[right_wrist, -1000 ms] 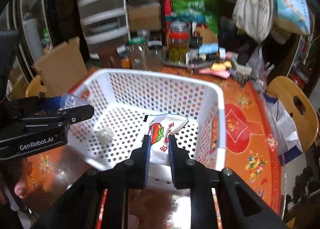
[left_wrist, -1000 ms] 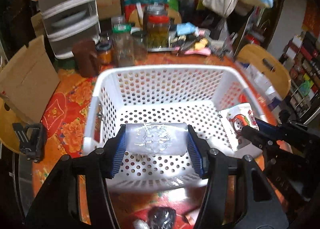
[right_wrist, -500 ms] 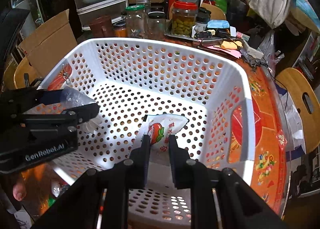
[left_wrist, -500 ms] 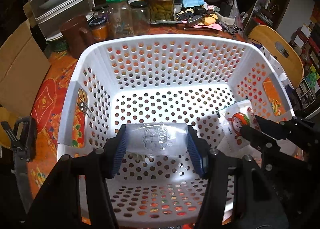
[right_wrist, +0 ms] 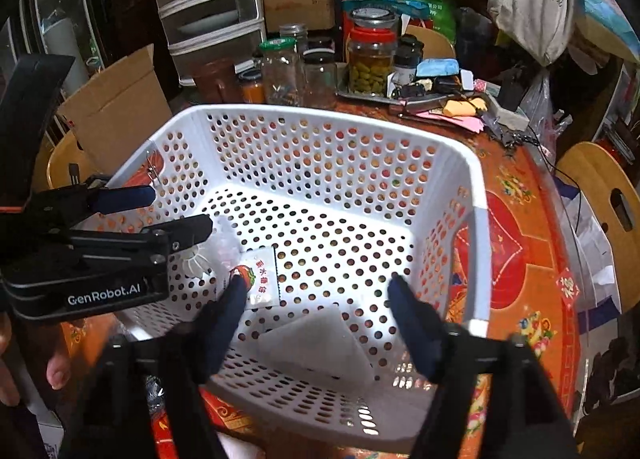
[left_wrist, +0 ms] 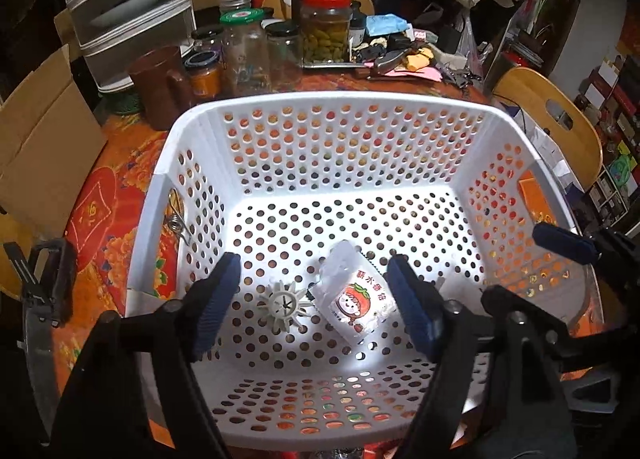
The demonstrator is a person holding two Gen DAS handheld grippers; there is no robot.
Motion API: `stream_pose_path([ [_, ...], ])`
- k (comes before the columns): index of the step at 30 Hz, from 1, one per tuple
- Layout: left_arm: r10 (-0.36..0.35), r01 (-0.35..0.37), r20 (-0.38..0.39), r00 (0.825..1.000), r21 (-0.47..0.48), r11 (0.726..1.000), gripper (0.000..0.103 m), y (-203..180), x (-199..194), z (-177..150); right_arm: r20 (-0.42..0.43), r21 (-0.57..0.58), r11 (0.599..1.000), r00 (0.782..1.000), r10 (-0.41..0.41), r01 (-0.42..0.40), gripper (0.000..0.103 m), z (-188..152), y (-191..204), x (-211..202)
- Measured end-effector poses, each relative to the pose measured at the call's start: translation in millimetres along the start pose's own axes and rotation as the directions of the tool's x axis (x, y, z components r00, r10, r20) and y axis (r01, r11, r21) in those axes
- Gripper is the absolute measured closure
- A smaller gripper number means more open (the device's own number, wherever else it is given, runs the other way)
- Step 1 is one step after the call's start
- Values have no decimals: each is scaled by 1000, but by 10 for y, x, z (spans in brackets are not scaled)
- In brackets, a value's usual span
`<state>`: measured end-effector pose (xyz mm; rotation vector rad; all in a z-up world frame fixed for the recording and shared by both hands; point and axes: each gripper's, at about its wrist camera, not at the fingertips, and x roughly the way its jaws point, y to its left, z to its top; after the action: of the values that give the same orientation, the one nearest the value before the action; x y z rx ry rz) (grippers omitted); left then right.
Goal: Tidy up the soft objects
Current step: 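Open both tools to drop the bag and packet into the basket, then withdraw both tools from the basket back toward the table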
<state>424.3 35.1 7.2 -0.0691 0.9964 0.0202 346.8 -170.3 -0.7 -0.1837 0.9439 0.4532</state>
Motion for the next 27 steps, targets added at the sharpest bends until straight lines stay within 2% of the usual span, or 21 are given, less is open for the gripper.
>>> stream_pose_path([
  [2, 0, 0, 13, 1000, 5, 1000, 18, -14, -45, -3, 10, 11, 1000, 1000, 1, -1, 23, -13, -34, -50],
  [3, -4, 4, 16, 1000, 8, 1000, 17, -24, -68, -8, 14, 18, 1000, 1000, -2, 1, 17, -21, -47, -71],
  [5, -2, 2, 19, 1000, 16, 1000, 14, -46, -92, -20, 23, 21, 1000, 1000, -8, 8, 10, -42, -76, -119],
  [9, 4, -5, 29, 1000, 43, 999, 9, -111, -161, -62, 32, 26, 1000, 999, -3, 3, 5, -101, -123, -220],
  [12, 13, -16, 51, 999, 55, 998, 2, -162, -239, -91, 45, 34, 999, 999, -6, 4, 1, -139, -144, -299],
  [13, 19, -23, 58, 998, 61, 998, 0, -187, -269, -97, 50, 35, 999, 999, -14, 12, 0, -152, -146, -326],
  [24, 6, -13, 140, 990, 50, 999, 0, -193, -675, -185, 119, 53, 999, 993, -6, 0, 0, -220, -158, -611],
  [27, 26, -33, 179, 984, 35, 999, 0, -143, -811, -257, 131, 52, 999, 991, -7, 0, 0, -251, -137, -694],
])
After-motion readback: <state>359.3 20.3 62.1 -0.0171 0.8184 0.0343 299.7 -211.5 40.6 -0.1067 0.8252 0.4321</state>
